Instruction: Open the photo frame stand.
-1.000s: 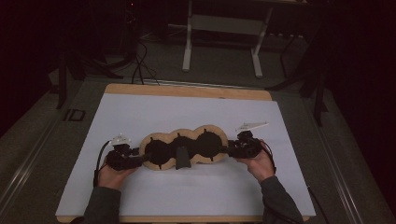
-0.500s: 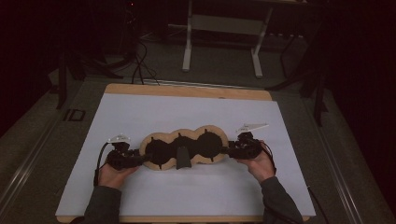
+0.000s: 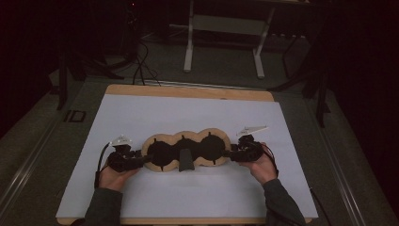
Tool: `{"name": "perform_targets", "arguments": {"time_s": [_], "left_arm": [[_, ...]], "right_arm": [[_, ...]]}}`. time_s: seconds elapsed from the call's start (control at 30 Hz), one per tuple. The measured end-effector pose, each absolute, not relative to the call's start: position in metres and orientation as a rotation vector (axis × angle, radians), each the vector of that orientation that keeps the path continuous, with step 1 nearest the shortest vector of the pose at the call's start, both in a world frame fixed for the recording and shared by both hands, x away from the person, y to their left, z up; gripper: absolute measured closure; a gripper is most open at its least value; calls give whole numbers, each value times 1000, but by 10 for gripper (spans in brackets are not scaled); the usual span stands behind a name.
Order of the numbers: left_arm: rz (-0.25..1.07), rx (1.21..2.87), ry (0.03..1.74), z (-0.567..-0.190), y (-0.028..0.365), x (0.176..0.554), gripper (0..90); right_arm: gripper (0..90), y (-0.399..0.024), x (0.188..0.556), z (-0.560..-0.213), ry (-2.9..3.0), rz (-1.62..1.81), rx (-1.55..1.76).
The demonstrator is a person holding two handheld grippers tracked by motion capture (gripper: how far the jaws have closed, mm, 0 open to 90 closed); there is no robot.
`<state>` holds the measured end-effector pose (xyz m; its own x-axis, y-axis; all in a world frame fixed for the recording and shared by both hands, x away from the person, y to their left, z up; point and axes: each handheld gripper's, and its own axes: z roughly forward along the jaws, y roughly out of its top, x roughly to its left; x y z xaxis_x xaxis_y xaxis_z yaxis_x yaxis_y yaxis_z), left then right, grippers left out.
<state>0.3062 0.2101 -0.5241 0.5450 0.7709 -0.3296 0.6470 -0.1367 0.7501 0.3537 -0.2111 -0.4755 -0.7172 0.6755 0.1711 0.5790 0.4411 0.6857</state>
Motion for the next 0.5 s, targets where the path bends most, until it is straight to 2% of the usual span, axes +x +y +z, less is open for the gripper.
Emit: {"name": "perform_targets", "arguments": {"time_s": [0.5], "left_arm": [[249,1853,1111,-517,209,301,580]], "right_arm": [[538,-212,352,-484,2541,1109,1115]]}}
